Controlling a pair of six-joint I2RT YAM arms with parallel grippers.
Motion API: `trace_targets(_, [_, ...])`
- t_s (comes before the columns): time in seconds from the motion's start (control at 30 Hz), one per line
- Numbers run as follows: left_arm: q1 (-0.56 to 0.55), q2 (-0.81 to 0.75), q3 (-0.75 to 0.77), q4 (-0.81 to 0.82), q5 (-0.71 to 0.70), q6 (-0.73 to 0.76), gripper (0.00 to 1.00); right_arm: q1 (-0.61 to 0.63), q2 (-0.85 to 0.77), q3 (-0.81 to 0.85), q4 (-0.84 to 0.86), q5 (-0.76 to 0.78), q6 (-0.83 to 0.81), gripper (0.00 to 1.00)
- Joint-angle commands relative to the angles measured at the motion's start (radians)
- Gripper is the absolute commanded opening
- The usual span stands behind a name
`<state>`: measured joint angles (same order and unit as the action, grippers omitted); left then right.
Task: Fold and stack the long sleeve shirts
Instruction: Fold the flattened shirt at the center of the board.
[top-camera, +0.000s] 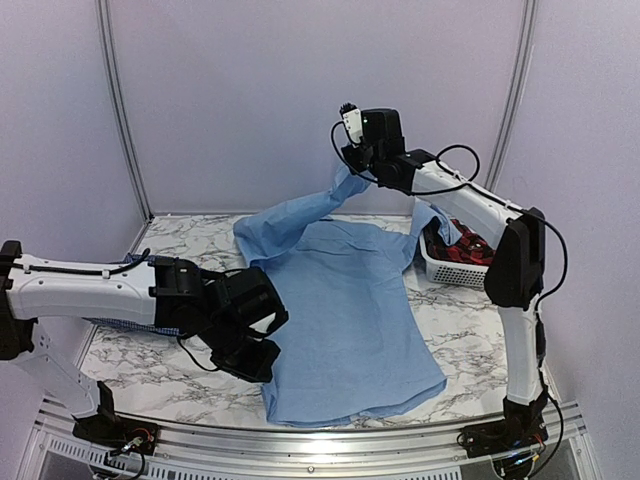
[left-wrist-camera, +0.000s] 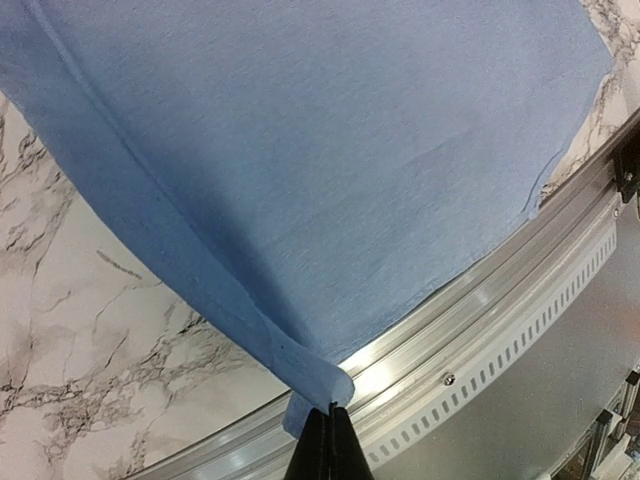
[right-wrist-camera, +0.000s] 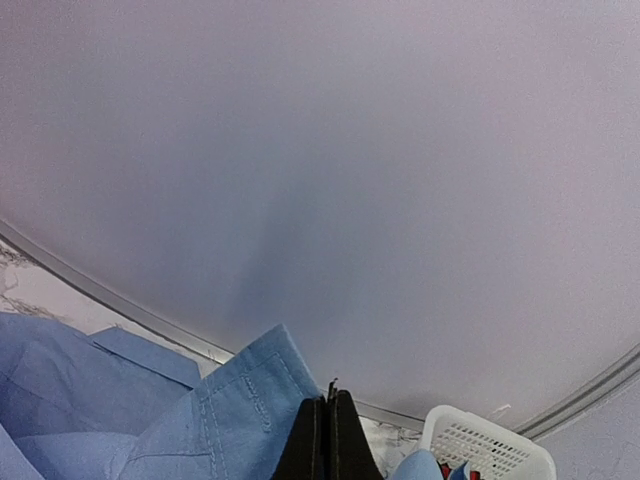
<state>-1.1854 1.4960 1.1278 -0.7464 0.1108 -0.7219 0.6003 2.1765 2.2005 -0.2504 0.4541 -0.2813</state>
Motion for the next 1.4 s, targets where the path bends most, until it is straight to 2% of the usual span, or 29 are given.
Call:
trace_targets(0.0, [-0.021, 0.075, 0.084, -0.026, 0.024, 0.069, 0.0, -0.008, -0.069, -0.01, -0.037, 0.09, -0.01, 0.0])
trace_targets(0.5, [-0.033, 0.284, 0.19, 0.021, 0.093, 0.161, 0.0, -0.055, -0.138, -0.119, -0.101, 0.169, 0.04, 0.0])
trace_targets(0.87, [-0.034, 0.343, 0.202, 0.067, 0.139, 0.192, 0.01, -0.062, -0.167, -0.141, -0.139, 0.2, 0.047, 0.0])
trace_targets(1.07, [-0.034, 0.332, 0.193, 0.082, 0.144, 0.202, 0.22, -0.062, -0.169, -0.135, -0.162, 0.21, 0.054, 0.0])
trace_targets(1.13, [-0.034, 0.317, 0.189, 0.083, 0.137, 0.205, 0.37, -0.061, -0.173, -0.131, -0.171, 0.209, 0.059, 0.0])
trace_targets(1.17, [-0.032, 0.307, 0.186, 0.085, 0.128, 0.204, 0.4, -0.062, -0.176, -0.129, -0.176, 0.207, 0.061, 0.0])
trace_targets(1.23, [-0.025, 0.281, 0.181, 0.085, 0.107, 0.203, 0.44, -0.06, -0.18, -0.118, -0.187, 0.202, 0.067, 0.0])
trace_targets(1.3, [-0.007, 0.25, 0.173, 0.086, 0.078, 0.193, 0.54, -0.061, -0.181, -0.104, -0.206, 0.195, 0.076, 0.0])
trace_targets(1.37, [0.02, 0.213, 0.168, 0.091, 0.053, 0.184, 0.54, -0.061, -0.18, -0.093, -0.223, 0.187, 0.086, 0.0])
